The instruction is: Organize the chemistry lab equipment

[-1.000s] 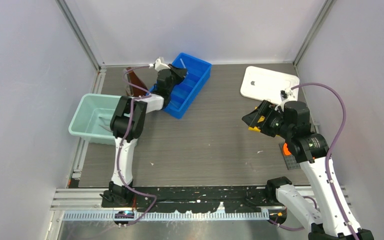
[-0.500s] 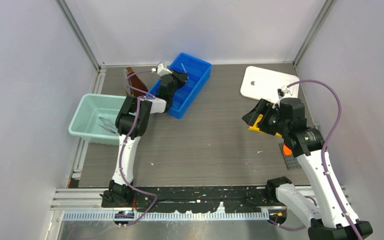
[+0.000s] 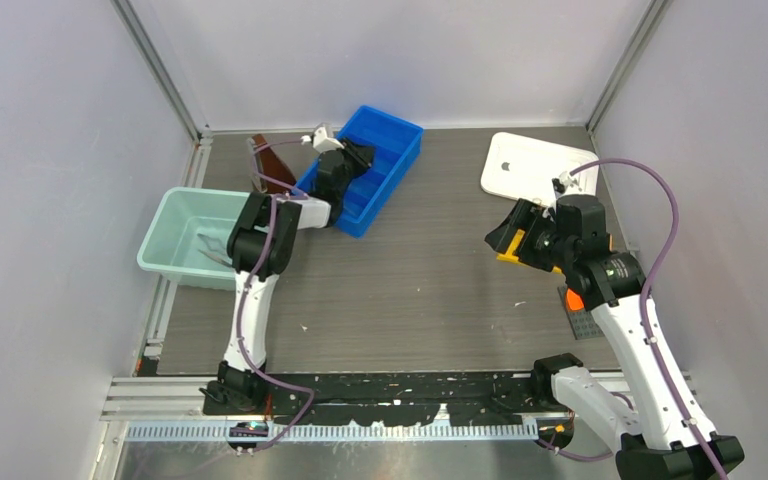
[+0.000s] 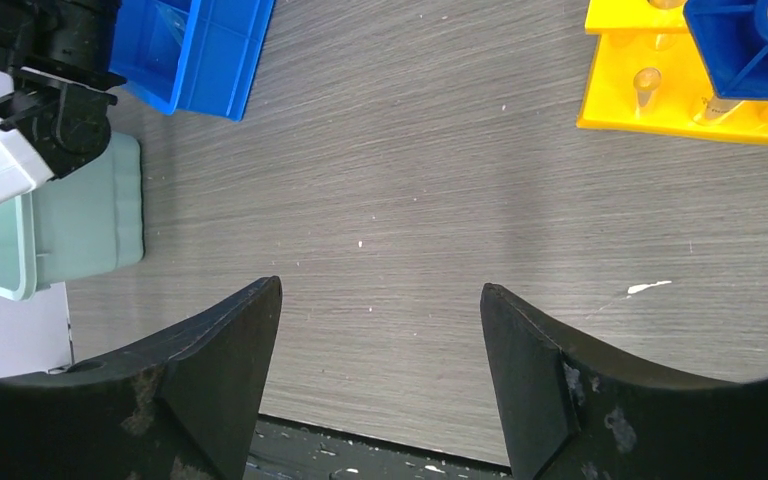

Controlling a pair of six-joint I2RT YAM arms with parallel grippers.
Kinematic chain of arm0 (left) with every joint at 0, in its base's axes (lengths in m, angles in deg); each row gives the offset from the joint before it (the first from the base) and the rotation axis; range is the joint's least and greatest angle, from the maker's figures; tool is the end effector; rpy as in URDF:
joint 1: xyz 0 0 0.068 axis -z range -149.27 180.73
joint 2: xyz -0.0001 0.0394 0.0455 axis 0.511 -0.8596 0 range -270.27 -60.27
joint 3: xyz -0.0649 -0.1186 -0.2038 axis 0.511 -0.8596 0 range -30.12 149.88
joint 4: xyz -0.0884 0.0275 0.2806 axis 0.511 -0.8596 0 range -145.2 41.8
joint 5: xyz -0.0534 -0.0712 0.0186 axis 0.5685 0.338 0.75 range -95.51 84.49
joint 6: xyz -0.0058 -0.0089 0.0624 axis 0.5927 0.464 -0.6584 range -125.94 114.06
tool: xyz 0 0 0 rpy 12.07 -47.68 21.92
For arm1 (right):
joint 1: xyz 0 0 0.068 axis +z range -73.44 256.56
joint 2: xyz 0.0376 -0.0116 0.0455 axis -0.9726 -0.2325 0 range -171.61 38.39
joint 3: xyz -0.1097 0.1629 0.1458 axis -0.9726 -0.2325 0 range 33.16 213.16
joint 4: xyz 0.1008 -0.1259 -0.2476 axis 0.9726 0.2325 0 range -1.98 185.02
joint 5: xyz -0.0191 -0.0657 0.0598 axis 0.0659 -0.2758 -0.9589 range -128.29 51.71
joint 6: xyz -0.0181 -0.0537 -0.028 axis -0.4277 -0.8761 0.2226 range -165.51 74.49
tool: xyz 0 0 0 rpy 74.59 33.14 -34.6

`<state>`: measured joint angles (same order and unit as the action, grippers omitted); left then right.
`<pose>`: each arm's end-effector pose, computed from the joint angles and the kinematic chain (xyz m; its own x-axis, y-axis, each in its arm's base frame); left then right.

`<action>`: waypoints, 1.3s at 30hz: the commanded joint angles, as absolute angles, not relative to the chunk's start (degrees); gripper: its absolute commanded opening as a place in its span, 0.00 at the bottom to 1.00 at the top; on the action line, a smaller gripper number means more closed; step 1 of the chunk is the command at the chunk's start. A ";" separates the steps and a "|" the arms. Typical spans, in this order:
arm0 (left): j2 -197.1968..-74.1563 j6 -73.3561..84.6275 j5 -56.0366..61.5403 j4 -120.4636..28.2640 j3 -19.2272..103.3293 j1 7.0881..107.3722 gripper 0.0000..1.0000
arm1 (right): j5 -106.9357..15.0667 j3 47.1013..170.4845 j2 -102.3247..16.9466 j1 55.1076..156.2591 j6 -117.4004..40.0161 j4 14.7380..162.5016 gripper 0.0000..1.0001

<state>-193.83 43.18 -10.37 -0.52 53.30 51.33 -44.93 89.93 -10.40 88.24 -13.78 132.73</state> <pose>0.4979 -0.1827 0.1011 -0.2314 -0.7179 -0.6565 0.1471 0.6413 -0.7531 0.2274 0.0527 0.3155 -0.6515 0.3987 -0.6454 0.0598 0.8751 0.4802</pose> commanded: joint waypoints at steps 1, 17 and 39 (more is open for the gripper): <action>-183.60 39.19 -10.07 2.52 49.66 51.30 0.30 | -45.76 91.41 -10.64 88.55 -13.45 133.85 0.81; -150.69 23.34 4.05 -53.36 42.85 51.30 0.70 | -39.43 88.19 -5.53 88.52 -2.68 146.83 1.00; -108.95 9.12 -0.05 -73.16 16.70 51.35 1.00 | -23.32 64.04 0.82 88.51 28.72 152.46 0.52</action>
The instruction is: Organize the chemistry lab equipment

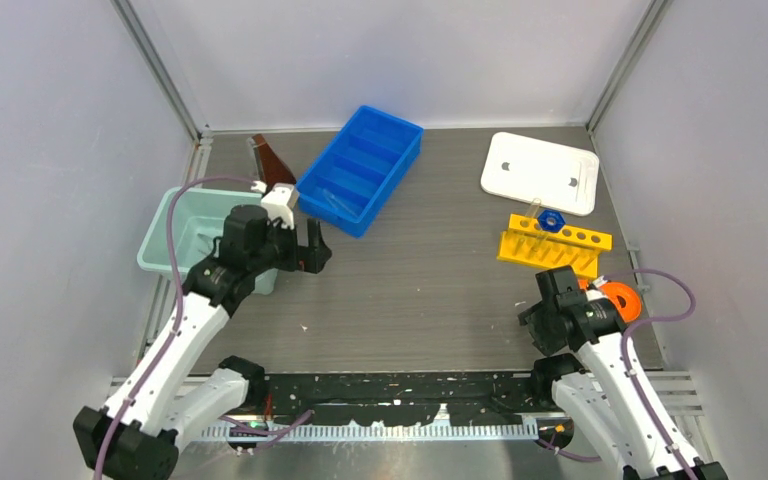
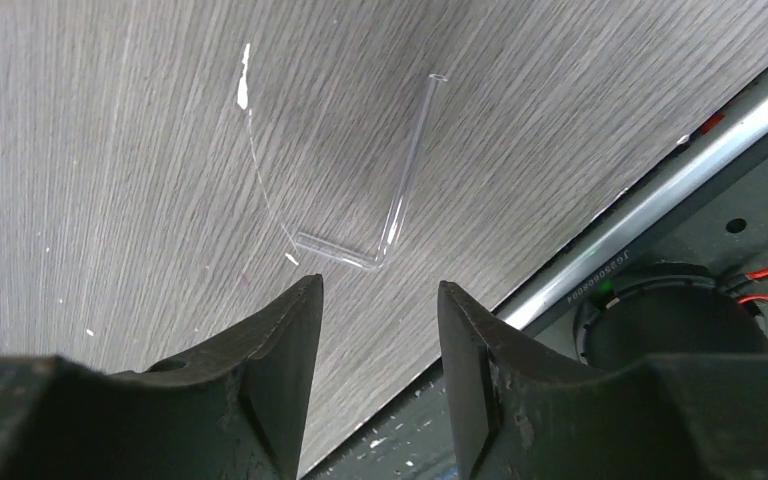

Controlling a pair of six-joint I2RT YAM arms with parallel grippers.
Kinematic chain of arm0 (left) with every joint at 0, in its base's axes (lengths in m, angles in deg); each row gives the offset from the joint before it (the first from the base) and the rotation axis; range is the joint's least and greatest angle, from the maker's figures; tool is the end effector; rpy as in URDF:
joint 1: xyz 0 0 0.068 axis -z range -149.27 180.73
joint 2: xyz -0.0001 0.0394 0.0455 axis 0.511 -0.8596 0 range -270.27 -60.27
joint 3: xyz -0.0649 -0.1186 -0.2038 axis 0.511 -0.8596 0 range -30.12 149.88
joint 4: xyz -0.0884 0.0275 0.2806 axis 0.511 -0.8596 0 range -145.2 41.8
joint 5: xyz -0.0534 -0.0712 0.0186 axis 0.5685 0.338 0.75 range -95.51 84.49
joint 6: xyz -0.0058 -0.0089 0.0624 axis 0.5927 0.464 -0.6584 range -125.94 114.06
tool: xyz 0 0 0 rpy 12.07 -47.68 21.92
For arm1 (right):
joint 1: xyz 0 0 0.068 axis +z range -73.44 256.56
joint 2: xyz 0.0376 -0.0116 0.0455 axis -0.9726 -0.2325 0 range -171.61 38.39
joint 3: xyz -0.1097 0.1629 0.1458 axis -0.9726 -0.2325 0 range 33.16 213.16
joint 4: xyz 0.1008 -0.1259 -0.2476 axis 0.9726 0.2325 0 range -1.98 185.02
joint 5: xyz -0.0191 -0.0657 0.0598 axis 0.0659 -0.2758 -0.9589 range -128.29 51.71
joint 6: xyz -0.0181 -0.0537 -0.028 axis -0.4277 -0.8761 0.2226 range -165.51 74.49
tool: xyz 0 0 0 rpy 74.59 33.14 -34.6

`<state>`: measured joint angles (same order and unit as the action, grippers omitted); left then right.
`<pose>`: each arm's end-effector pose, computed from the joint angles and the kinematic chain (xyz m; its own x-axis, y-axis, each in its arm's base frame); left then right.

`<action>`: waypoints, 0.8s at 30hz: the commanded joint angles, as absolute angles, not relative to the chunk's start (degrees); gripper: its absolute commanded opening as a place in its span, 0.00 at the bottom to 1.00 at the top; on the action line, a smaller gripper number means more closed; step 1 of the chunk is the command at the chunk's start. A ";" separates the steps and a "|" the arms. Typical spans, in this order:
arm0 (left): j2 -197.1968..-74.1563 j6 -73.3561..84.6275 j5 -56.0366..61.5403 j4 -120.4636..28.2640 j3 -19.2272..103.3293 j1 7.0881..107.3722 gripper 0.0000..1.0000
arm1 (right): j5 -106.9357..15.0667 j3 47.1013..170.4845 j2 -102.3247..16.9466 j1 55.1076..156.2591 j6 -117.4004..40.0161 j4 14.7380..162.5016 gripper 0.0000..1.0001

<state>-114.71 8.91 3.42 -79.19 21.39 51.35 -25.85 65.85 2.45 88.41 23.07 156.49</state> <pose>0.2487 -0.1016 0.2819 -0.6249 -0.0355 -0.7799 0.3188 0.9003 -0.2964 0.1510 0.0210 0.1800 -0.4646 0.8313 -0.3051 0.8160 0.5357 0.2172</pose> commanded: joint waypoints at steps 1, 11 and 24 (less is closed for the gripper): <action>-107.86 8.57 0.18 -72.86 15.95 51.37 1.00 | -23.98 63.71 0.00 88.51 29.01 151.75 0.52; -108.41 6.36 -1.49 -76.72 17.49 51.65 1.00 | -24.19 63.11 -11.56 88.56 30.99 147.50 0.52; -107.37 6.18 -7.28 -76.86 17.09 51.65 1.00 | -23.68 61.35 -13.36 88.47 35.29 145.93 0.51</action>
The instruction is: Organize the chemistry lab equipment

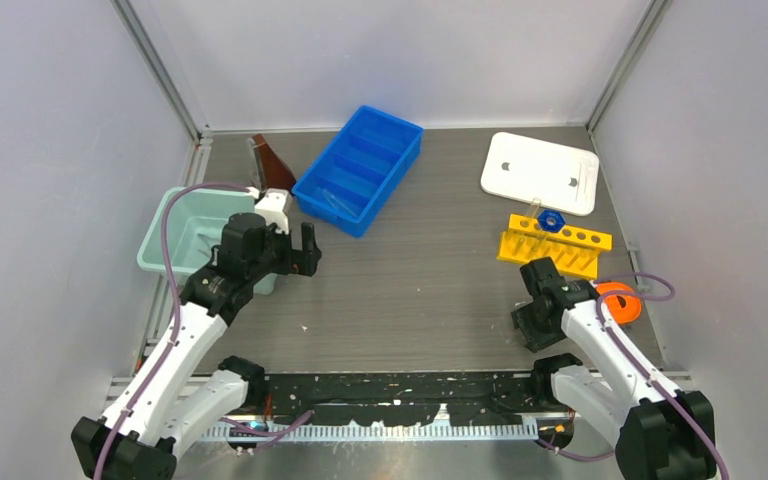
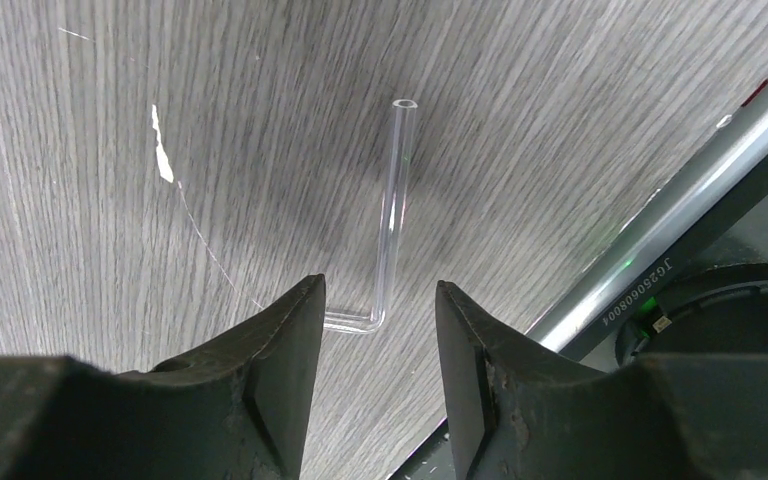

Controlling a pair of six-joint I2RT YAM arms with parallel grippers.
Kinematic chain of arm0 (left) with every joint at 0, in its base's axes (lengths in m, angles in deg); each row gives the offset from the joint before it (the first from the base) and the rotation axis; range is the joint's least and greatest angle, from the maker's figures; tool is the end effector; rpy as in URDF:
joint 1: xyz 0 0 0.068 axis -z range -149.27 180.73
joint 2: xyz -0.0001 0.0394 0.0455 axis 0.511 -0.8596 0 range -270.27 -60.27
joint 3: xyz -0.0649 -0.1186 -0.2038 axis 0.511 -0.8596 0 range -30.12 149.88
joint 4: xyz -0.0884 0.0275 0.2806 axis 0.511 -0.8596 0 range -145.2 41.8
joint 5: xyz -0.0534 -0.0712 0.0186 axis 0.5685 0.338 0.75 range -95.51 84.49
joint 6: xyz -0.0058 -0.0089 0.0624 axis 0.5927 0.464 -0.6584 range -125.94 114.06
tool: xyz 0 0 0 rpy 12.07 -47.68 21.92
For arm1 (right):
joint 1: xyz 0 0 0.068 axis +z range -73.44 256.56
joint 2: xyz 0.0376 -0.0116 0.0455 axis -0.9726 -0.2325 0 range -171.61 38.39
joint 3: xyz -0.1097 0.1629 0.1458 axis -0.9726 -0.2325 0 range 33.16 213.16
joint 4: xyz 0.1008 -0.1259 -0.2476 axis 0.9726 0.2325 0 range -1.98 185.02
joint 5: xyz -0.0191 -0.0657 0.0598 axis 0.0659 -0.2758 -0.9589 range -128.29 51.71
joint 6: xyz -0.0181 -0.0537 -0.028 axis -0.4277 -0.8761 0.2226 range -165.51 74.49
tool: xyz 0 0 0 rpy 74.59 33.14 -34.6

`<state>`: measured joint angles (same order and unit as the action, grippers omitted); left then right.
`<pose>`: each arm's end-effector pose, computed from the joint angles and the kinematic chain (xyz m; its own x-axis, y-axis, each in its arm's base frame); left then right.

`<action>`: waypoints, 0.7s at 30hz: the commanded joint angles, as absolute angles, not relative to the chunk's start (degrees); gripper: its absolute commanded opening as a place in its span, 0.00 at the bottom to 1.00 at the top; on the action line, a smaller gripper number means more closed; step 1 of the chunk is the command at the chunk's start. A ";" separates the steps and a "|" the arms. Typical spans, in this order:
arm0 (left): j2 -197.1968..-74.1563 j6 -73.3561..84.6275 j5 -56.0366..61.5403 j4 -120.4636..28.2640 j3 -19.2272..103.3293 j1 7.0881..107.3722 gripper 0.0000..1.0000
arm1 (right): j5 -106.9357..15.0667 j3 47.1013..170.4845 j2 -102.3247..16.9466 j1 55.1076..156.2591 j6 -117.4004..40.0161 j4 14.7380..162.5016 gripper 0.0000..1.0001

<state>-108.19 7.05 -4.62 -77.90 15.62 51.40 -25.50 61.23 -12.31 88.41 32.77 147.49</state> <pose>0.2337 -0.0889 0.2722 -0.5636 -0.0277 -0.8256 0.2447 0.9490 -0.1989 0.1692 0.0245 0.1223 -0.3639 0.8992 -0.2428 0.9145 0.3944 0.0899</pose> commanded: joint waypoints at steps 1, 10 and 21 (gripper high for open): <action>-107.51 6.18 -7.41 -77.05 17.28 51.65 1.00 | -23.87 61.32 -13.72 88.50 35.18 145.35 0.50; -106.11 6.27 -8.17 -76.43 16.79 51.65 1.00 | -25.20 61.47 -16.62 88.51 35.26 142.05 0.44; -105.45 5.19 -10.69 -77.24 17.05 51.65 1.00 | -27.37 60.29 -18.39 90.65 37.18 140.65 0.43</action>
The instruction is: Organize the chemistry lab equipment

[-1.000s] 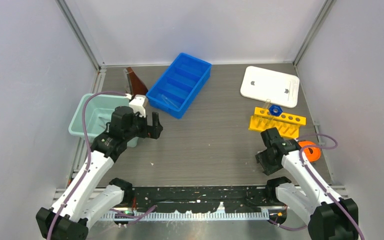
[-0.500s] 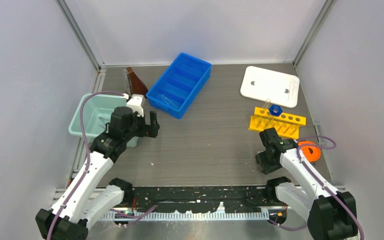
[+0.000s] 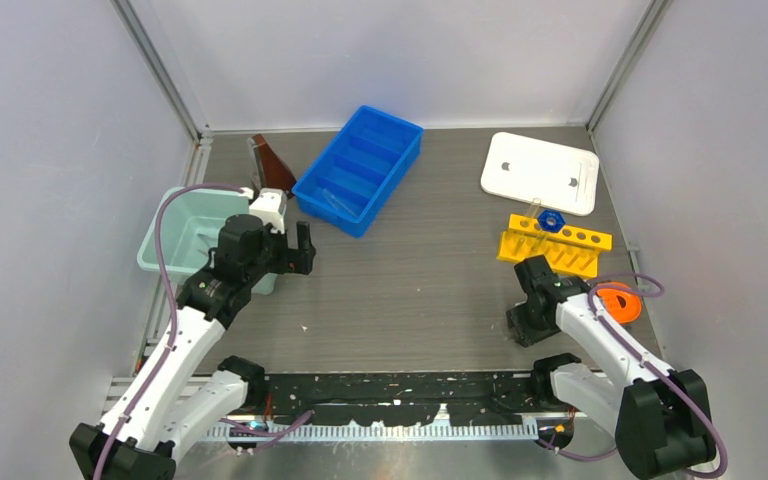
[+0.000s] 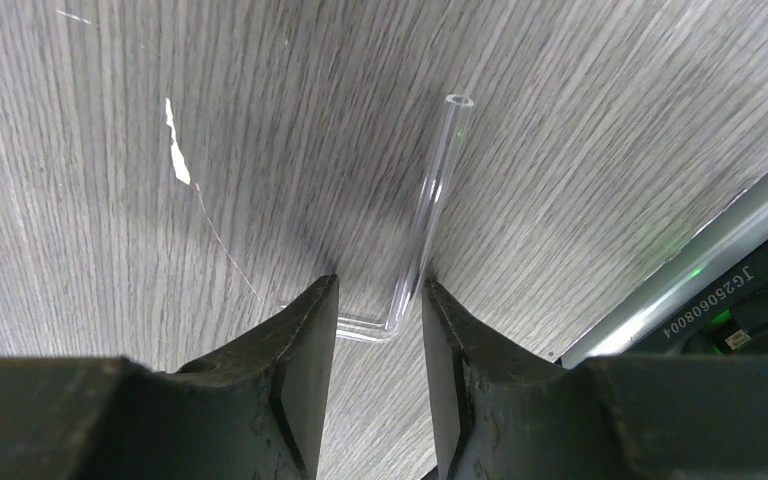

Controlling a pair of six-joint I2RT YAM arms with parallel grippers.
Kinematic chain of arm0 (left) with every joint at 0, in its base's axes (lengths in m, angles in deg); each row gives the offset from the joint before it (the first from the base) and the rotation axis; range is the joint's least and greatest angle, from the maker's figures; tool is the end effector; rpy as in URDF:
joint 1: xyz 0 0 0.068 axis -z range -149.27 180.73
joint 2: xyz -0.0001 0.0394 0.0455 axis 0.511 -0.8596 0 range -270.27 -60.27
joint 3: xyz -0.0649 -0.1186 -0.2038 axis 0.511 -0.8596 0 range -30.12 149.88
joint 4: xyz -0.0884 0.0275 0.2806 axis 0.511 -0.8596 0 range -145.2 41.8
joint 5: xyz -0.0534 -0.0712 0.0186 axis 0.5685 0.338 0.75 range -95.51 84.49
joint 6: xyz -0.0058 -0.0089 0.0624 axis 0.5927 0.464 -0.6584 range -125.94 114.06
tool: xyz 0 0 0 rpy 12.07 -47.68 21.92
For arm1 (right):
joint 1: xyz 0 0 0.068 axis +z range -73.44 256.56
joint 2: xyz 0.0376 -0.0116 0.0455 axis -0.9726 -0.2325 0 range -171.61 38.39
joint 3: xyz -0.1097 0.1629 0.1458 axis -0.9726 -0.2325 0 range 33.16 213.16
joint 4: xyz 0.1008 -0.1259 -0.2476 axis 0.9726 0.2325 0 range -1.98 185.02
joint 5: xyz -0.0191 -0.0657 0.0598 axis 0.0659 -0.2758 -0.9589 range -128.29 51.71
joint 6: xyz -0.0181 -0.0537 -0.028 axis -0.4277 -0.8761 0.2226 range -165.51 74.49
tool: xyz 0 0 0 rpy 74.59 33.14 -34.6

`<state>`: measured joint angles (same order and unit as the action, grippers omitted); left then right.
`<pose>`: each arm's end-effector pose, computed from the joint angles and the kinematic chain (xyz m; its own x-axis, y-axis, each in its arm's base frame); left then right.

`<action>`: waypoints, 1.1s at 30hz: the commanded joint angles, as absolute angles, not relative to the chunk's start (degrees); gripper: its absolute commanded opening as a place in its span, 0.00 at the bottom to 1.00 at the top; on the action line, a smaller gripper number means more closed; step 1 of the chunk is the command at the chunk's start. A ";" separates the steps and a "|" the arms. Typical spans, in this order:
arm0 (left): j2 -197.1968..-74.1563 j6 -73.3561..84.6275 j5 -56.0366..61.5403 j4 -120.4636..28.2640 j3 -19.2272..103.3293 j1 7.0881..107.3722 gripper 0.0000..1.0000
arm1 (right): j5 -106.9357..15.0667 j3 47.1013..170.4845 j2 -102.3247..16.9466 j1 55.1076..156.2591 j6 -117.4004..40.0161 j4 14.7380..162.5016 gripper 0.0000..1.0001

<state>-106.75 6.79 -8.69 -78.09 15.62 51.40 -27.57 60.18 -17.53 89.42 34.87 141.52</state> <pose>0.2308 -0.0842 0.2776 -0.5328 -0.0343 -0.8456 0.1950 0.9673 -0.1621 0.1772 0.0312 0.1041 -0.3535 0.9129 -0.2040 0.9202 0.3786 0.0995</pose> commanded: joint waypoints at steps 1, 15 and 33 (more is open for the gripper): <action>-105.18 4.99 -10.96 -77.29 17.01 51.65 1.00 | -27.37 60.53 -18.61 90.90 37.02 140.32 0.43; -105.45 4.61 -11.63 -77.11 16.85 51.65 1.00 | -29.99 61.72 -21.56 98.19 39.08 135.14 0.14; -107.78 11.40 3.72 -79.19 19.59 51.65 0.99 | -48.64 58.67 -16.66 110.73 19.06 97.83 0.02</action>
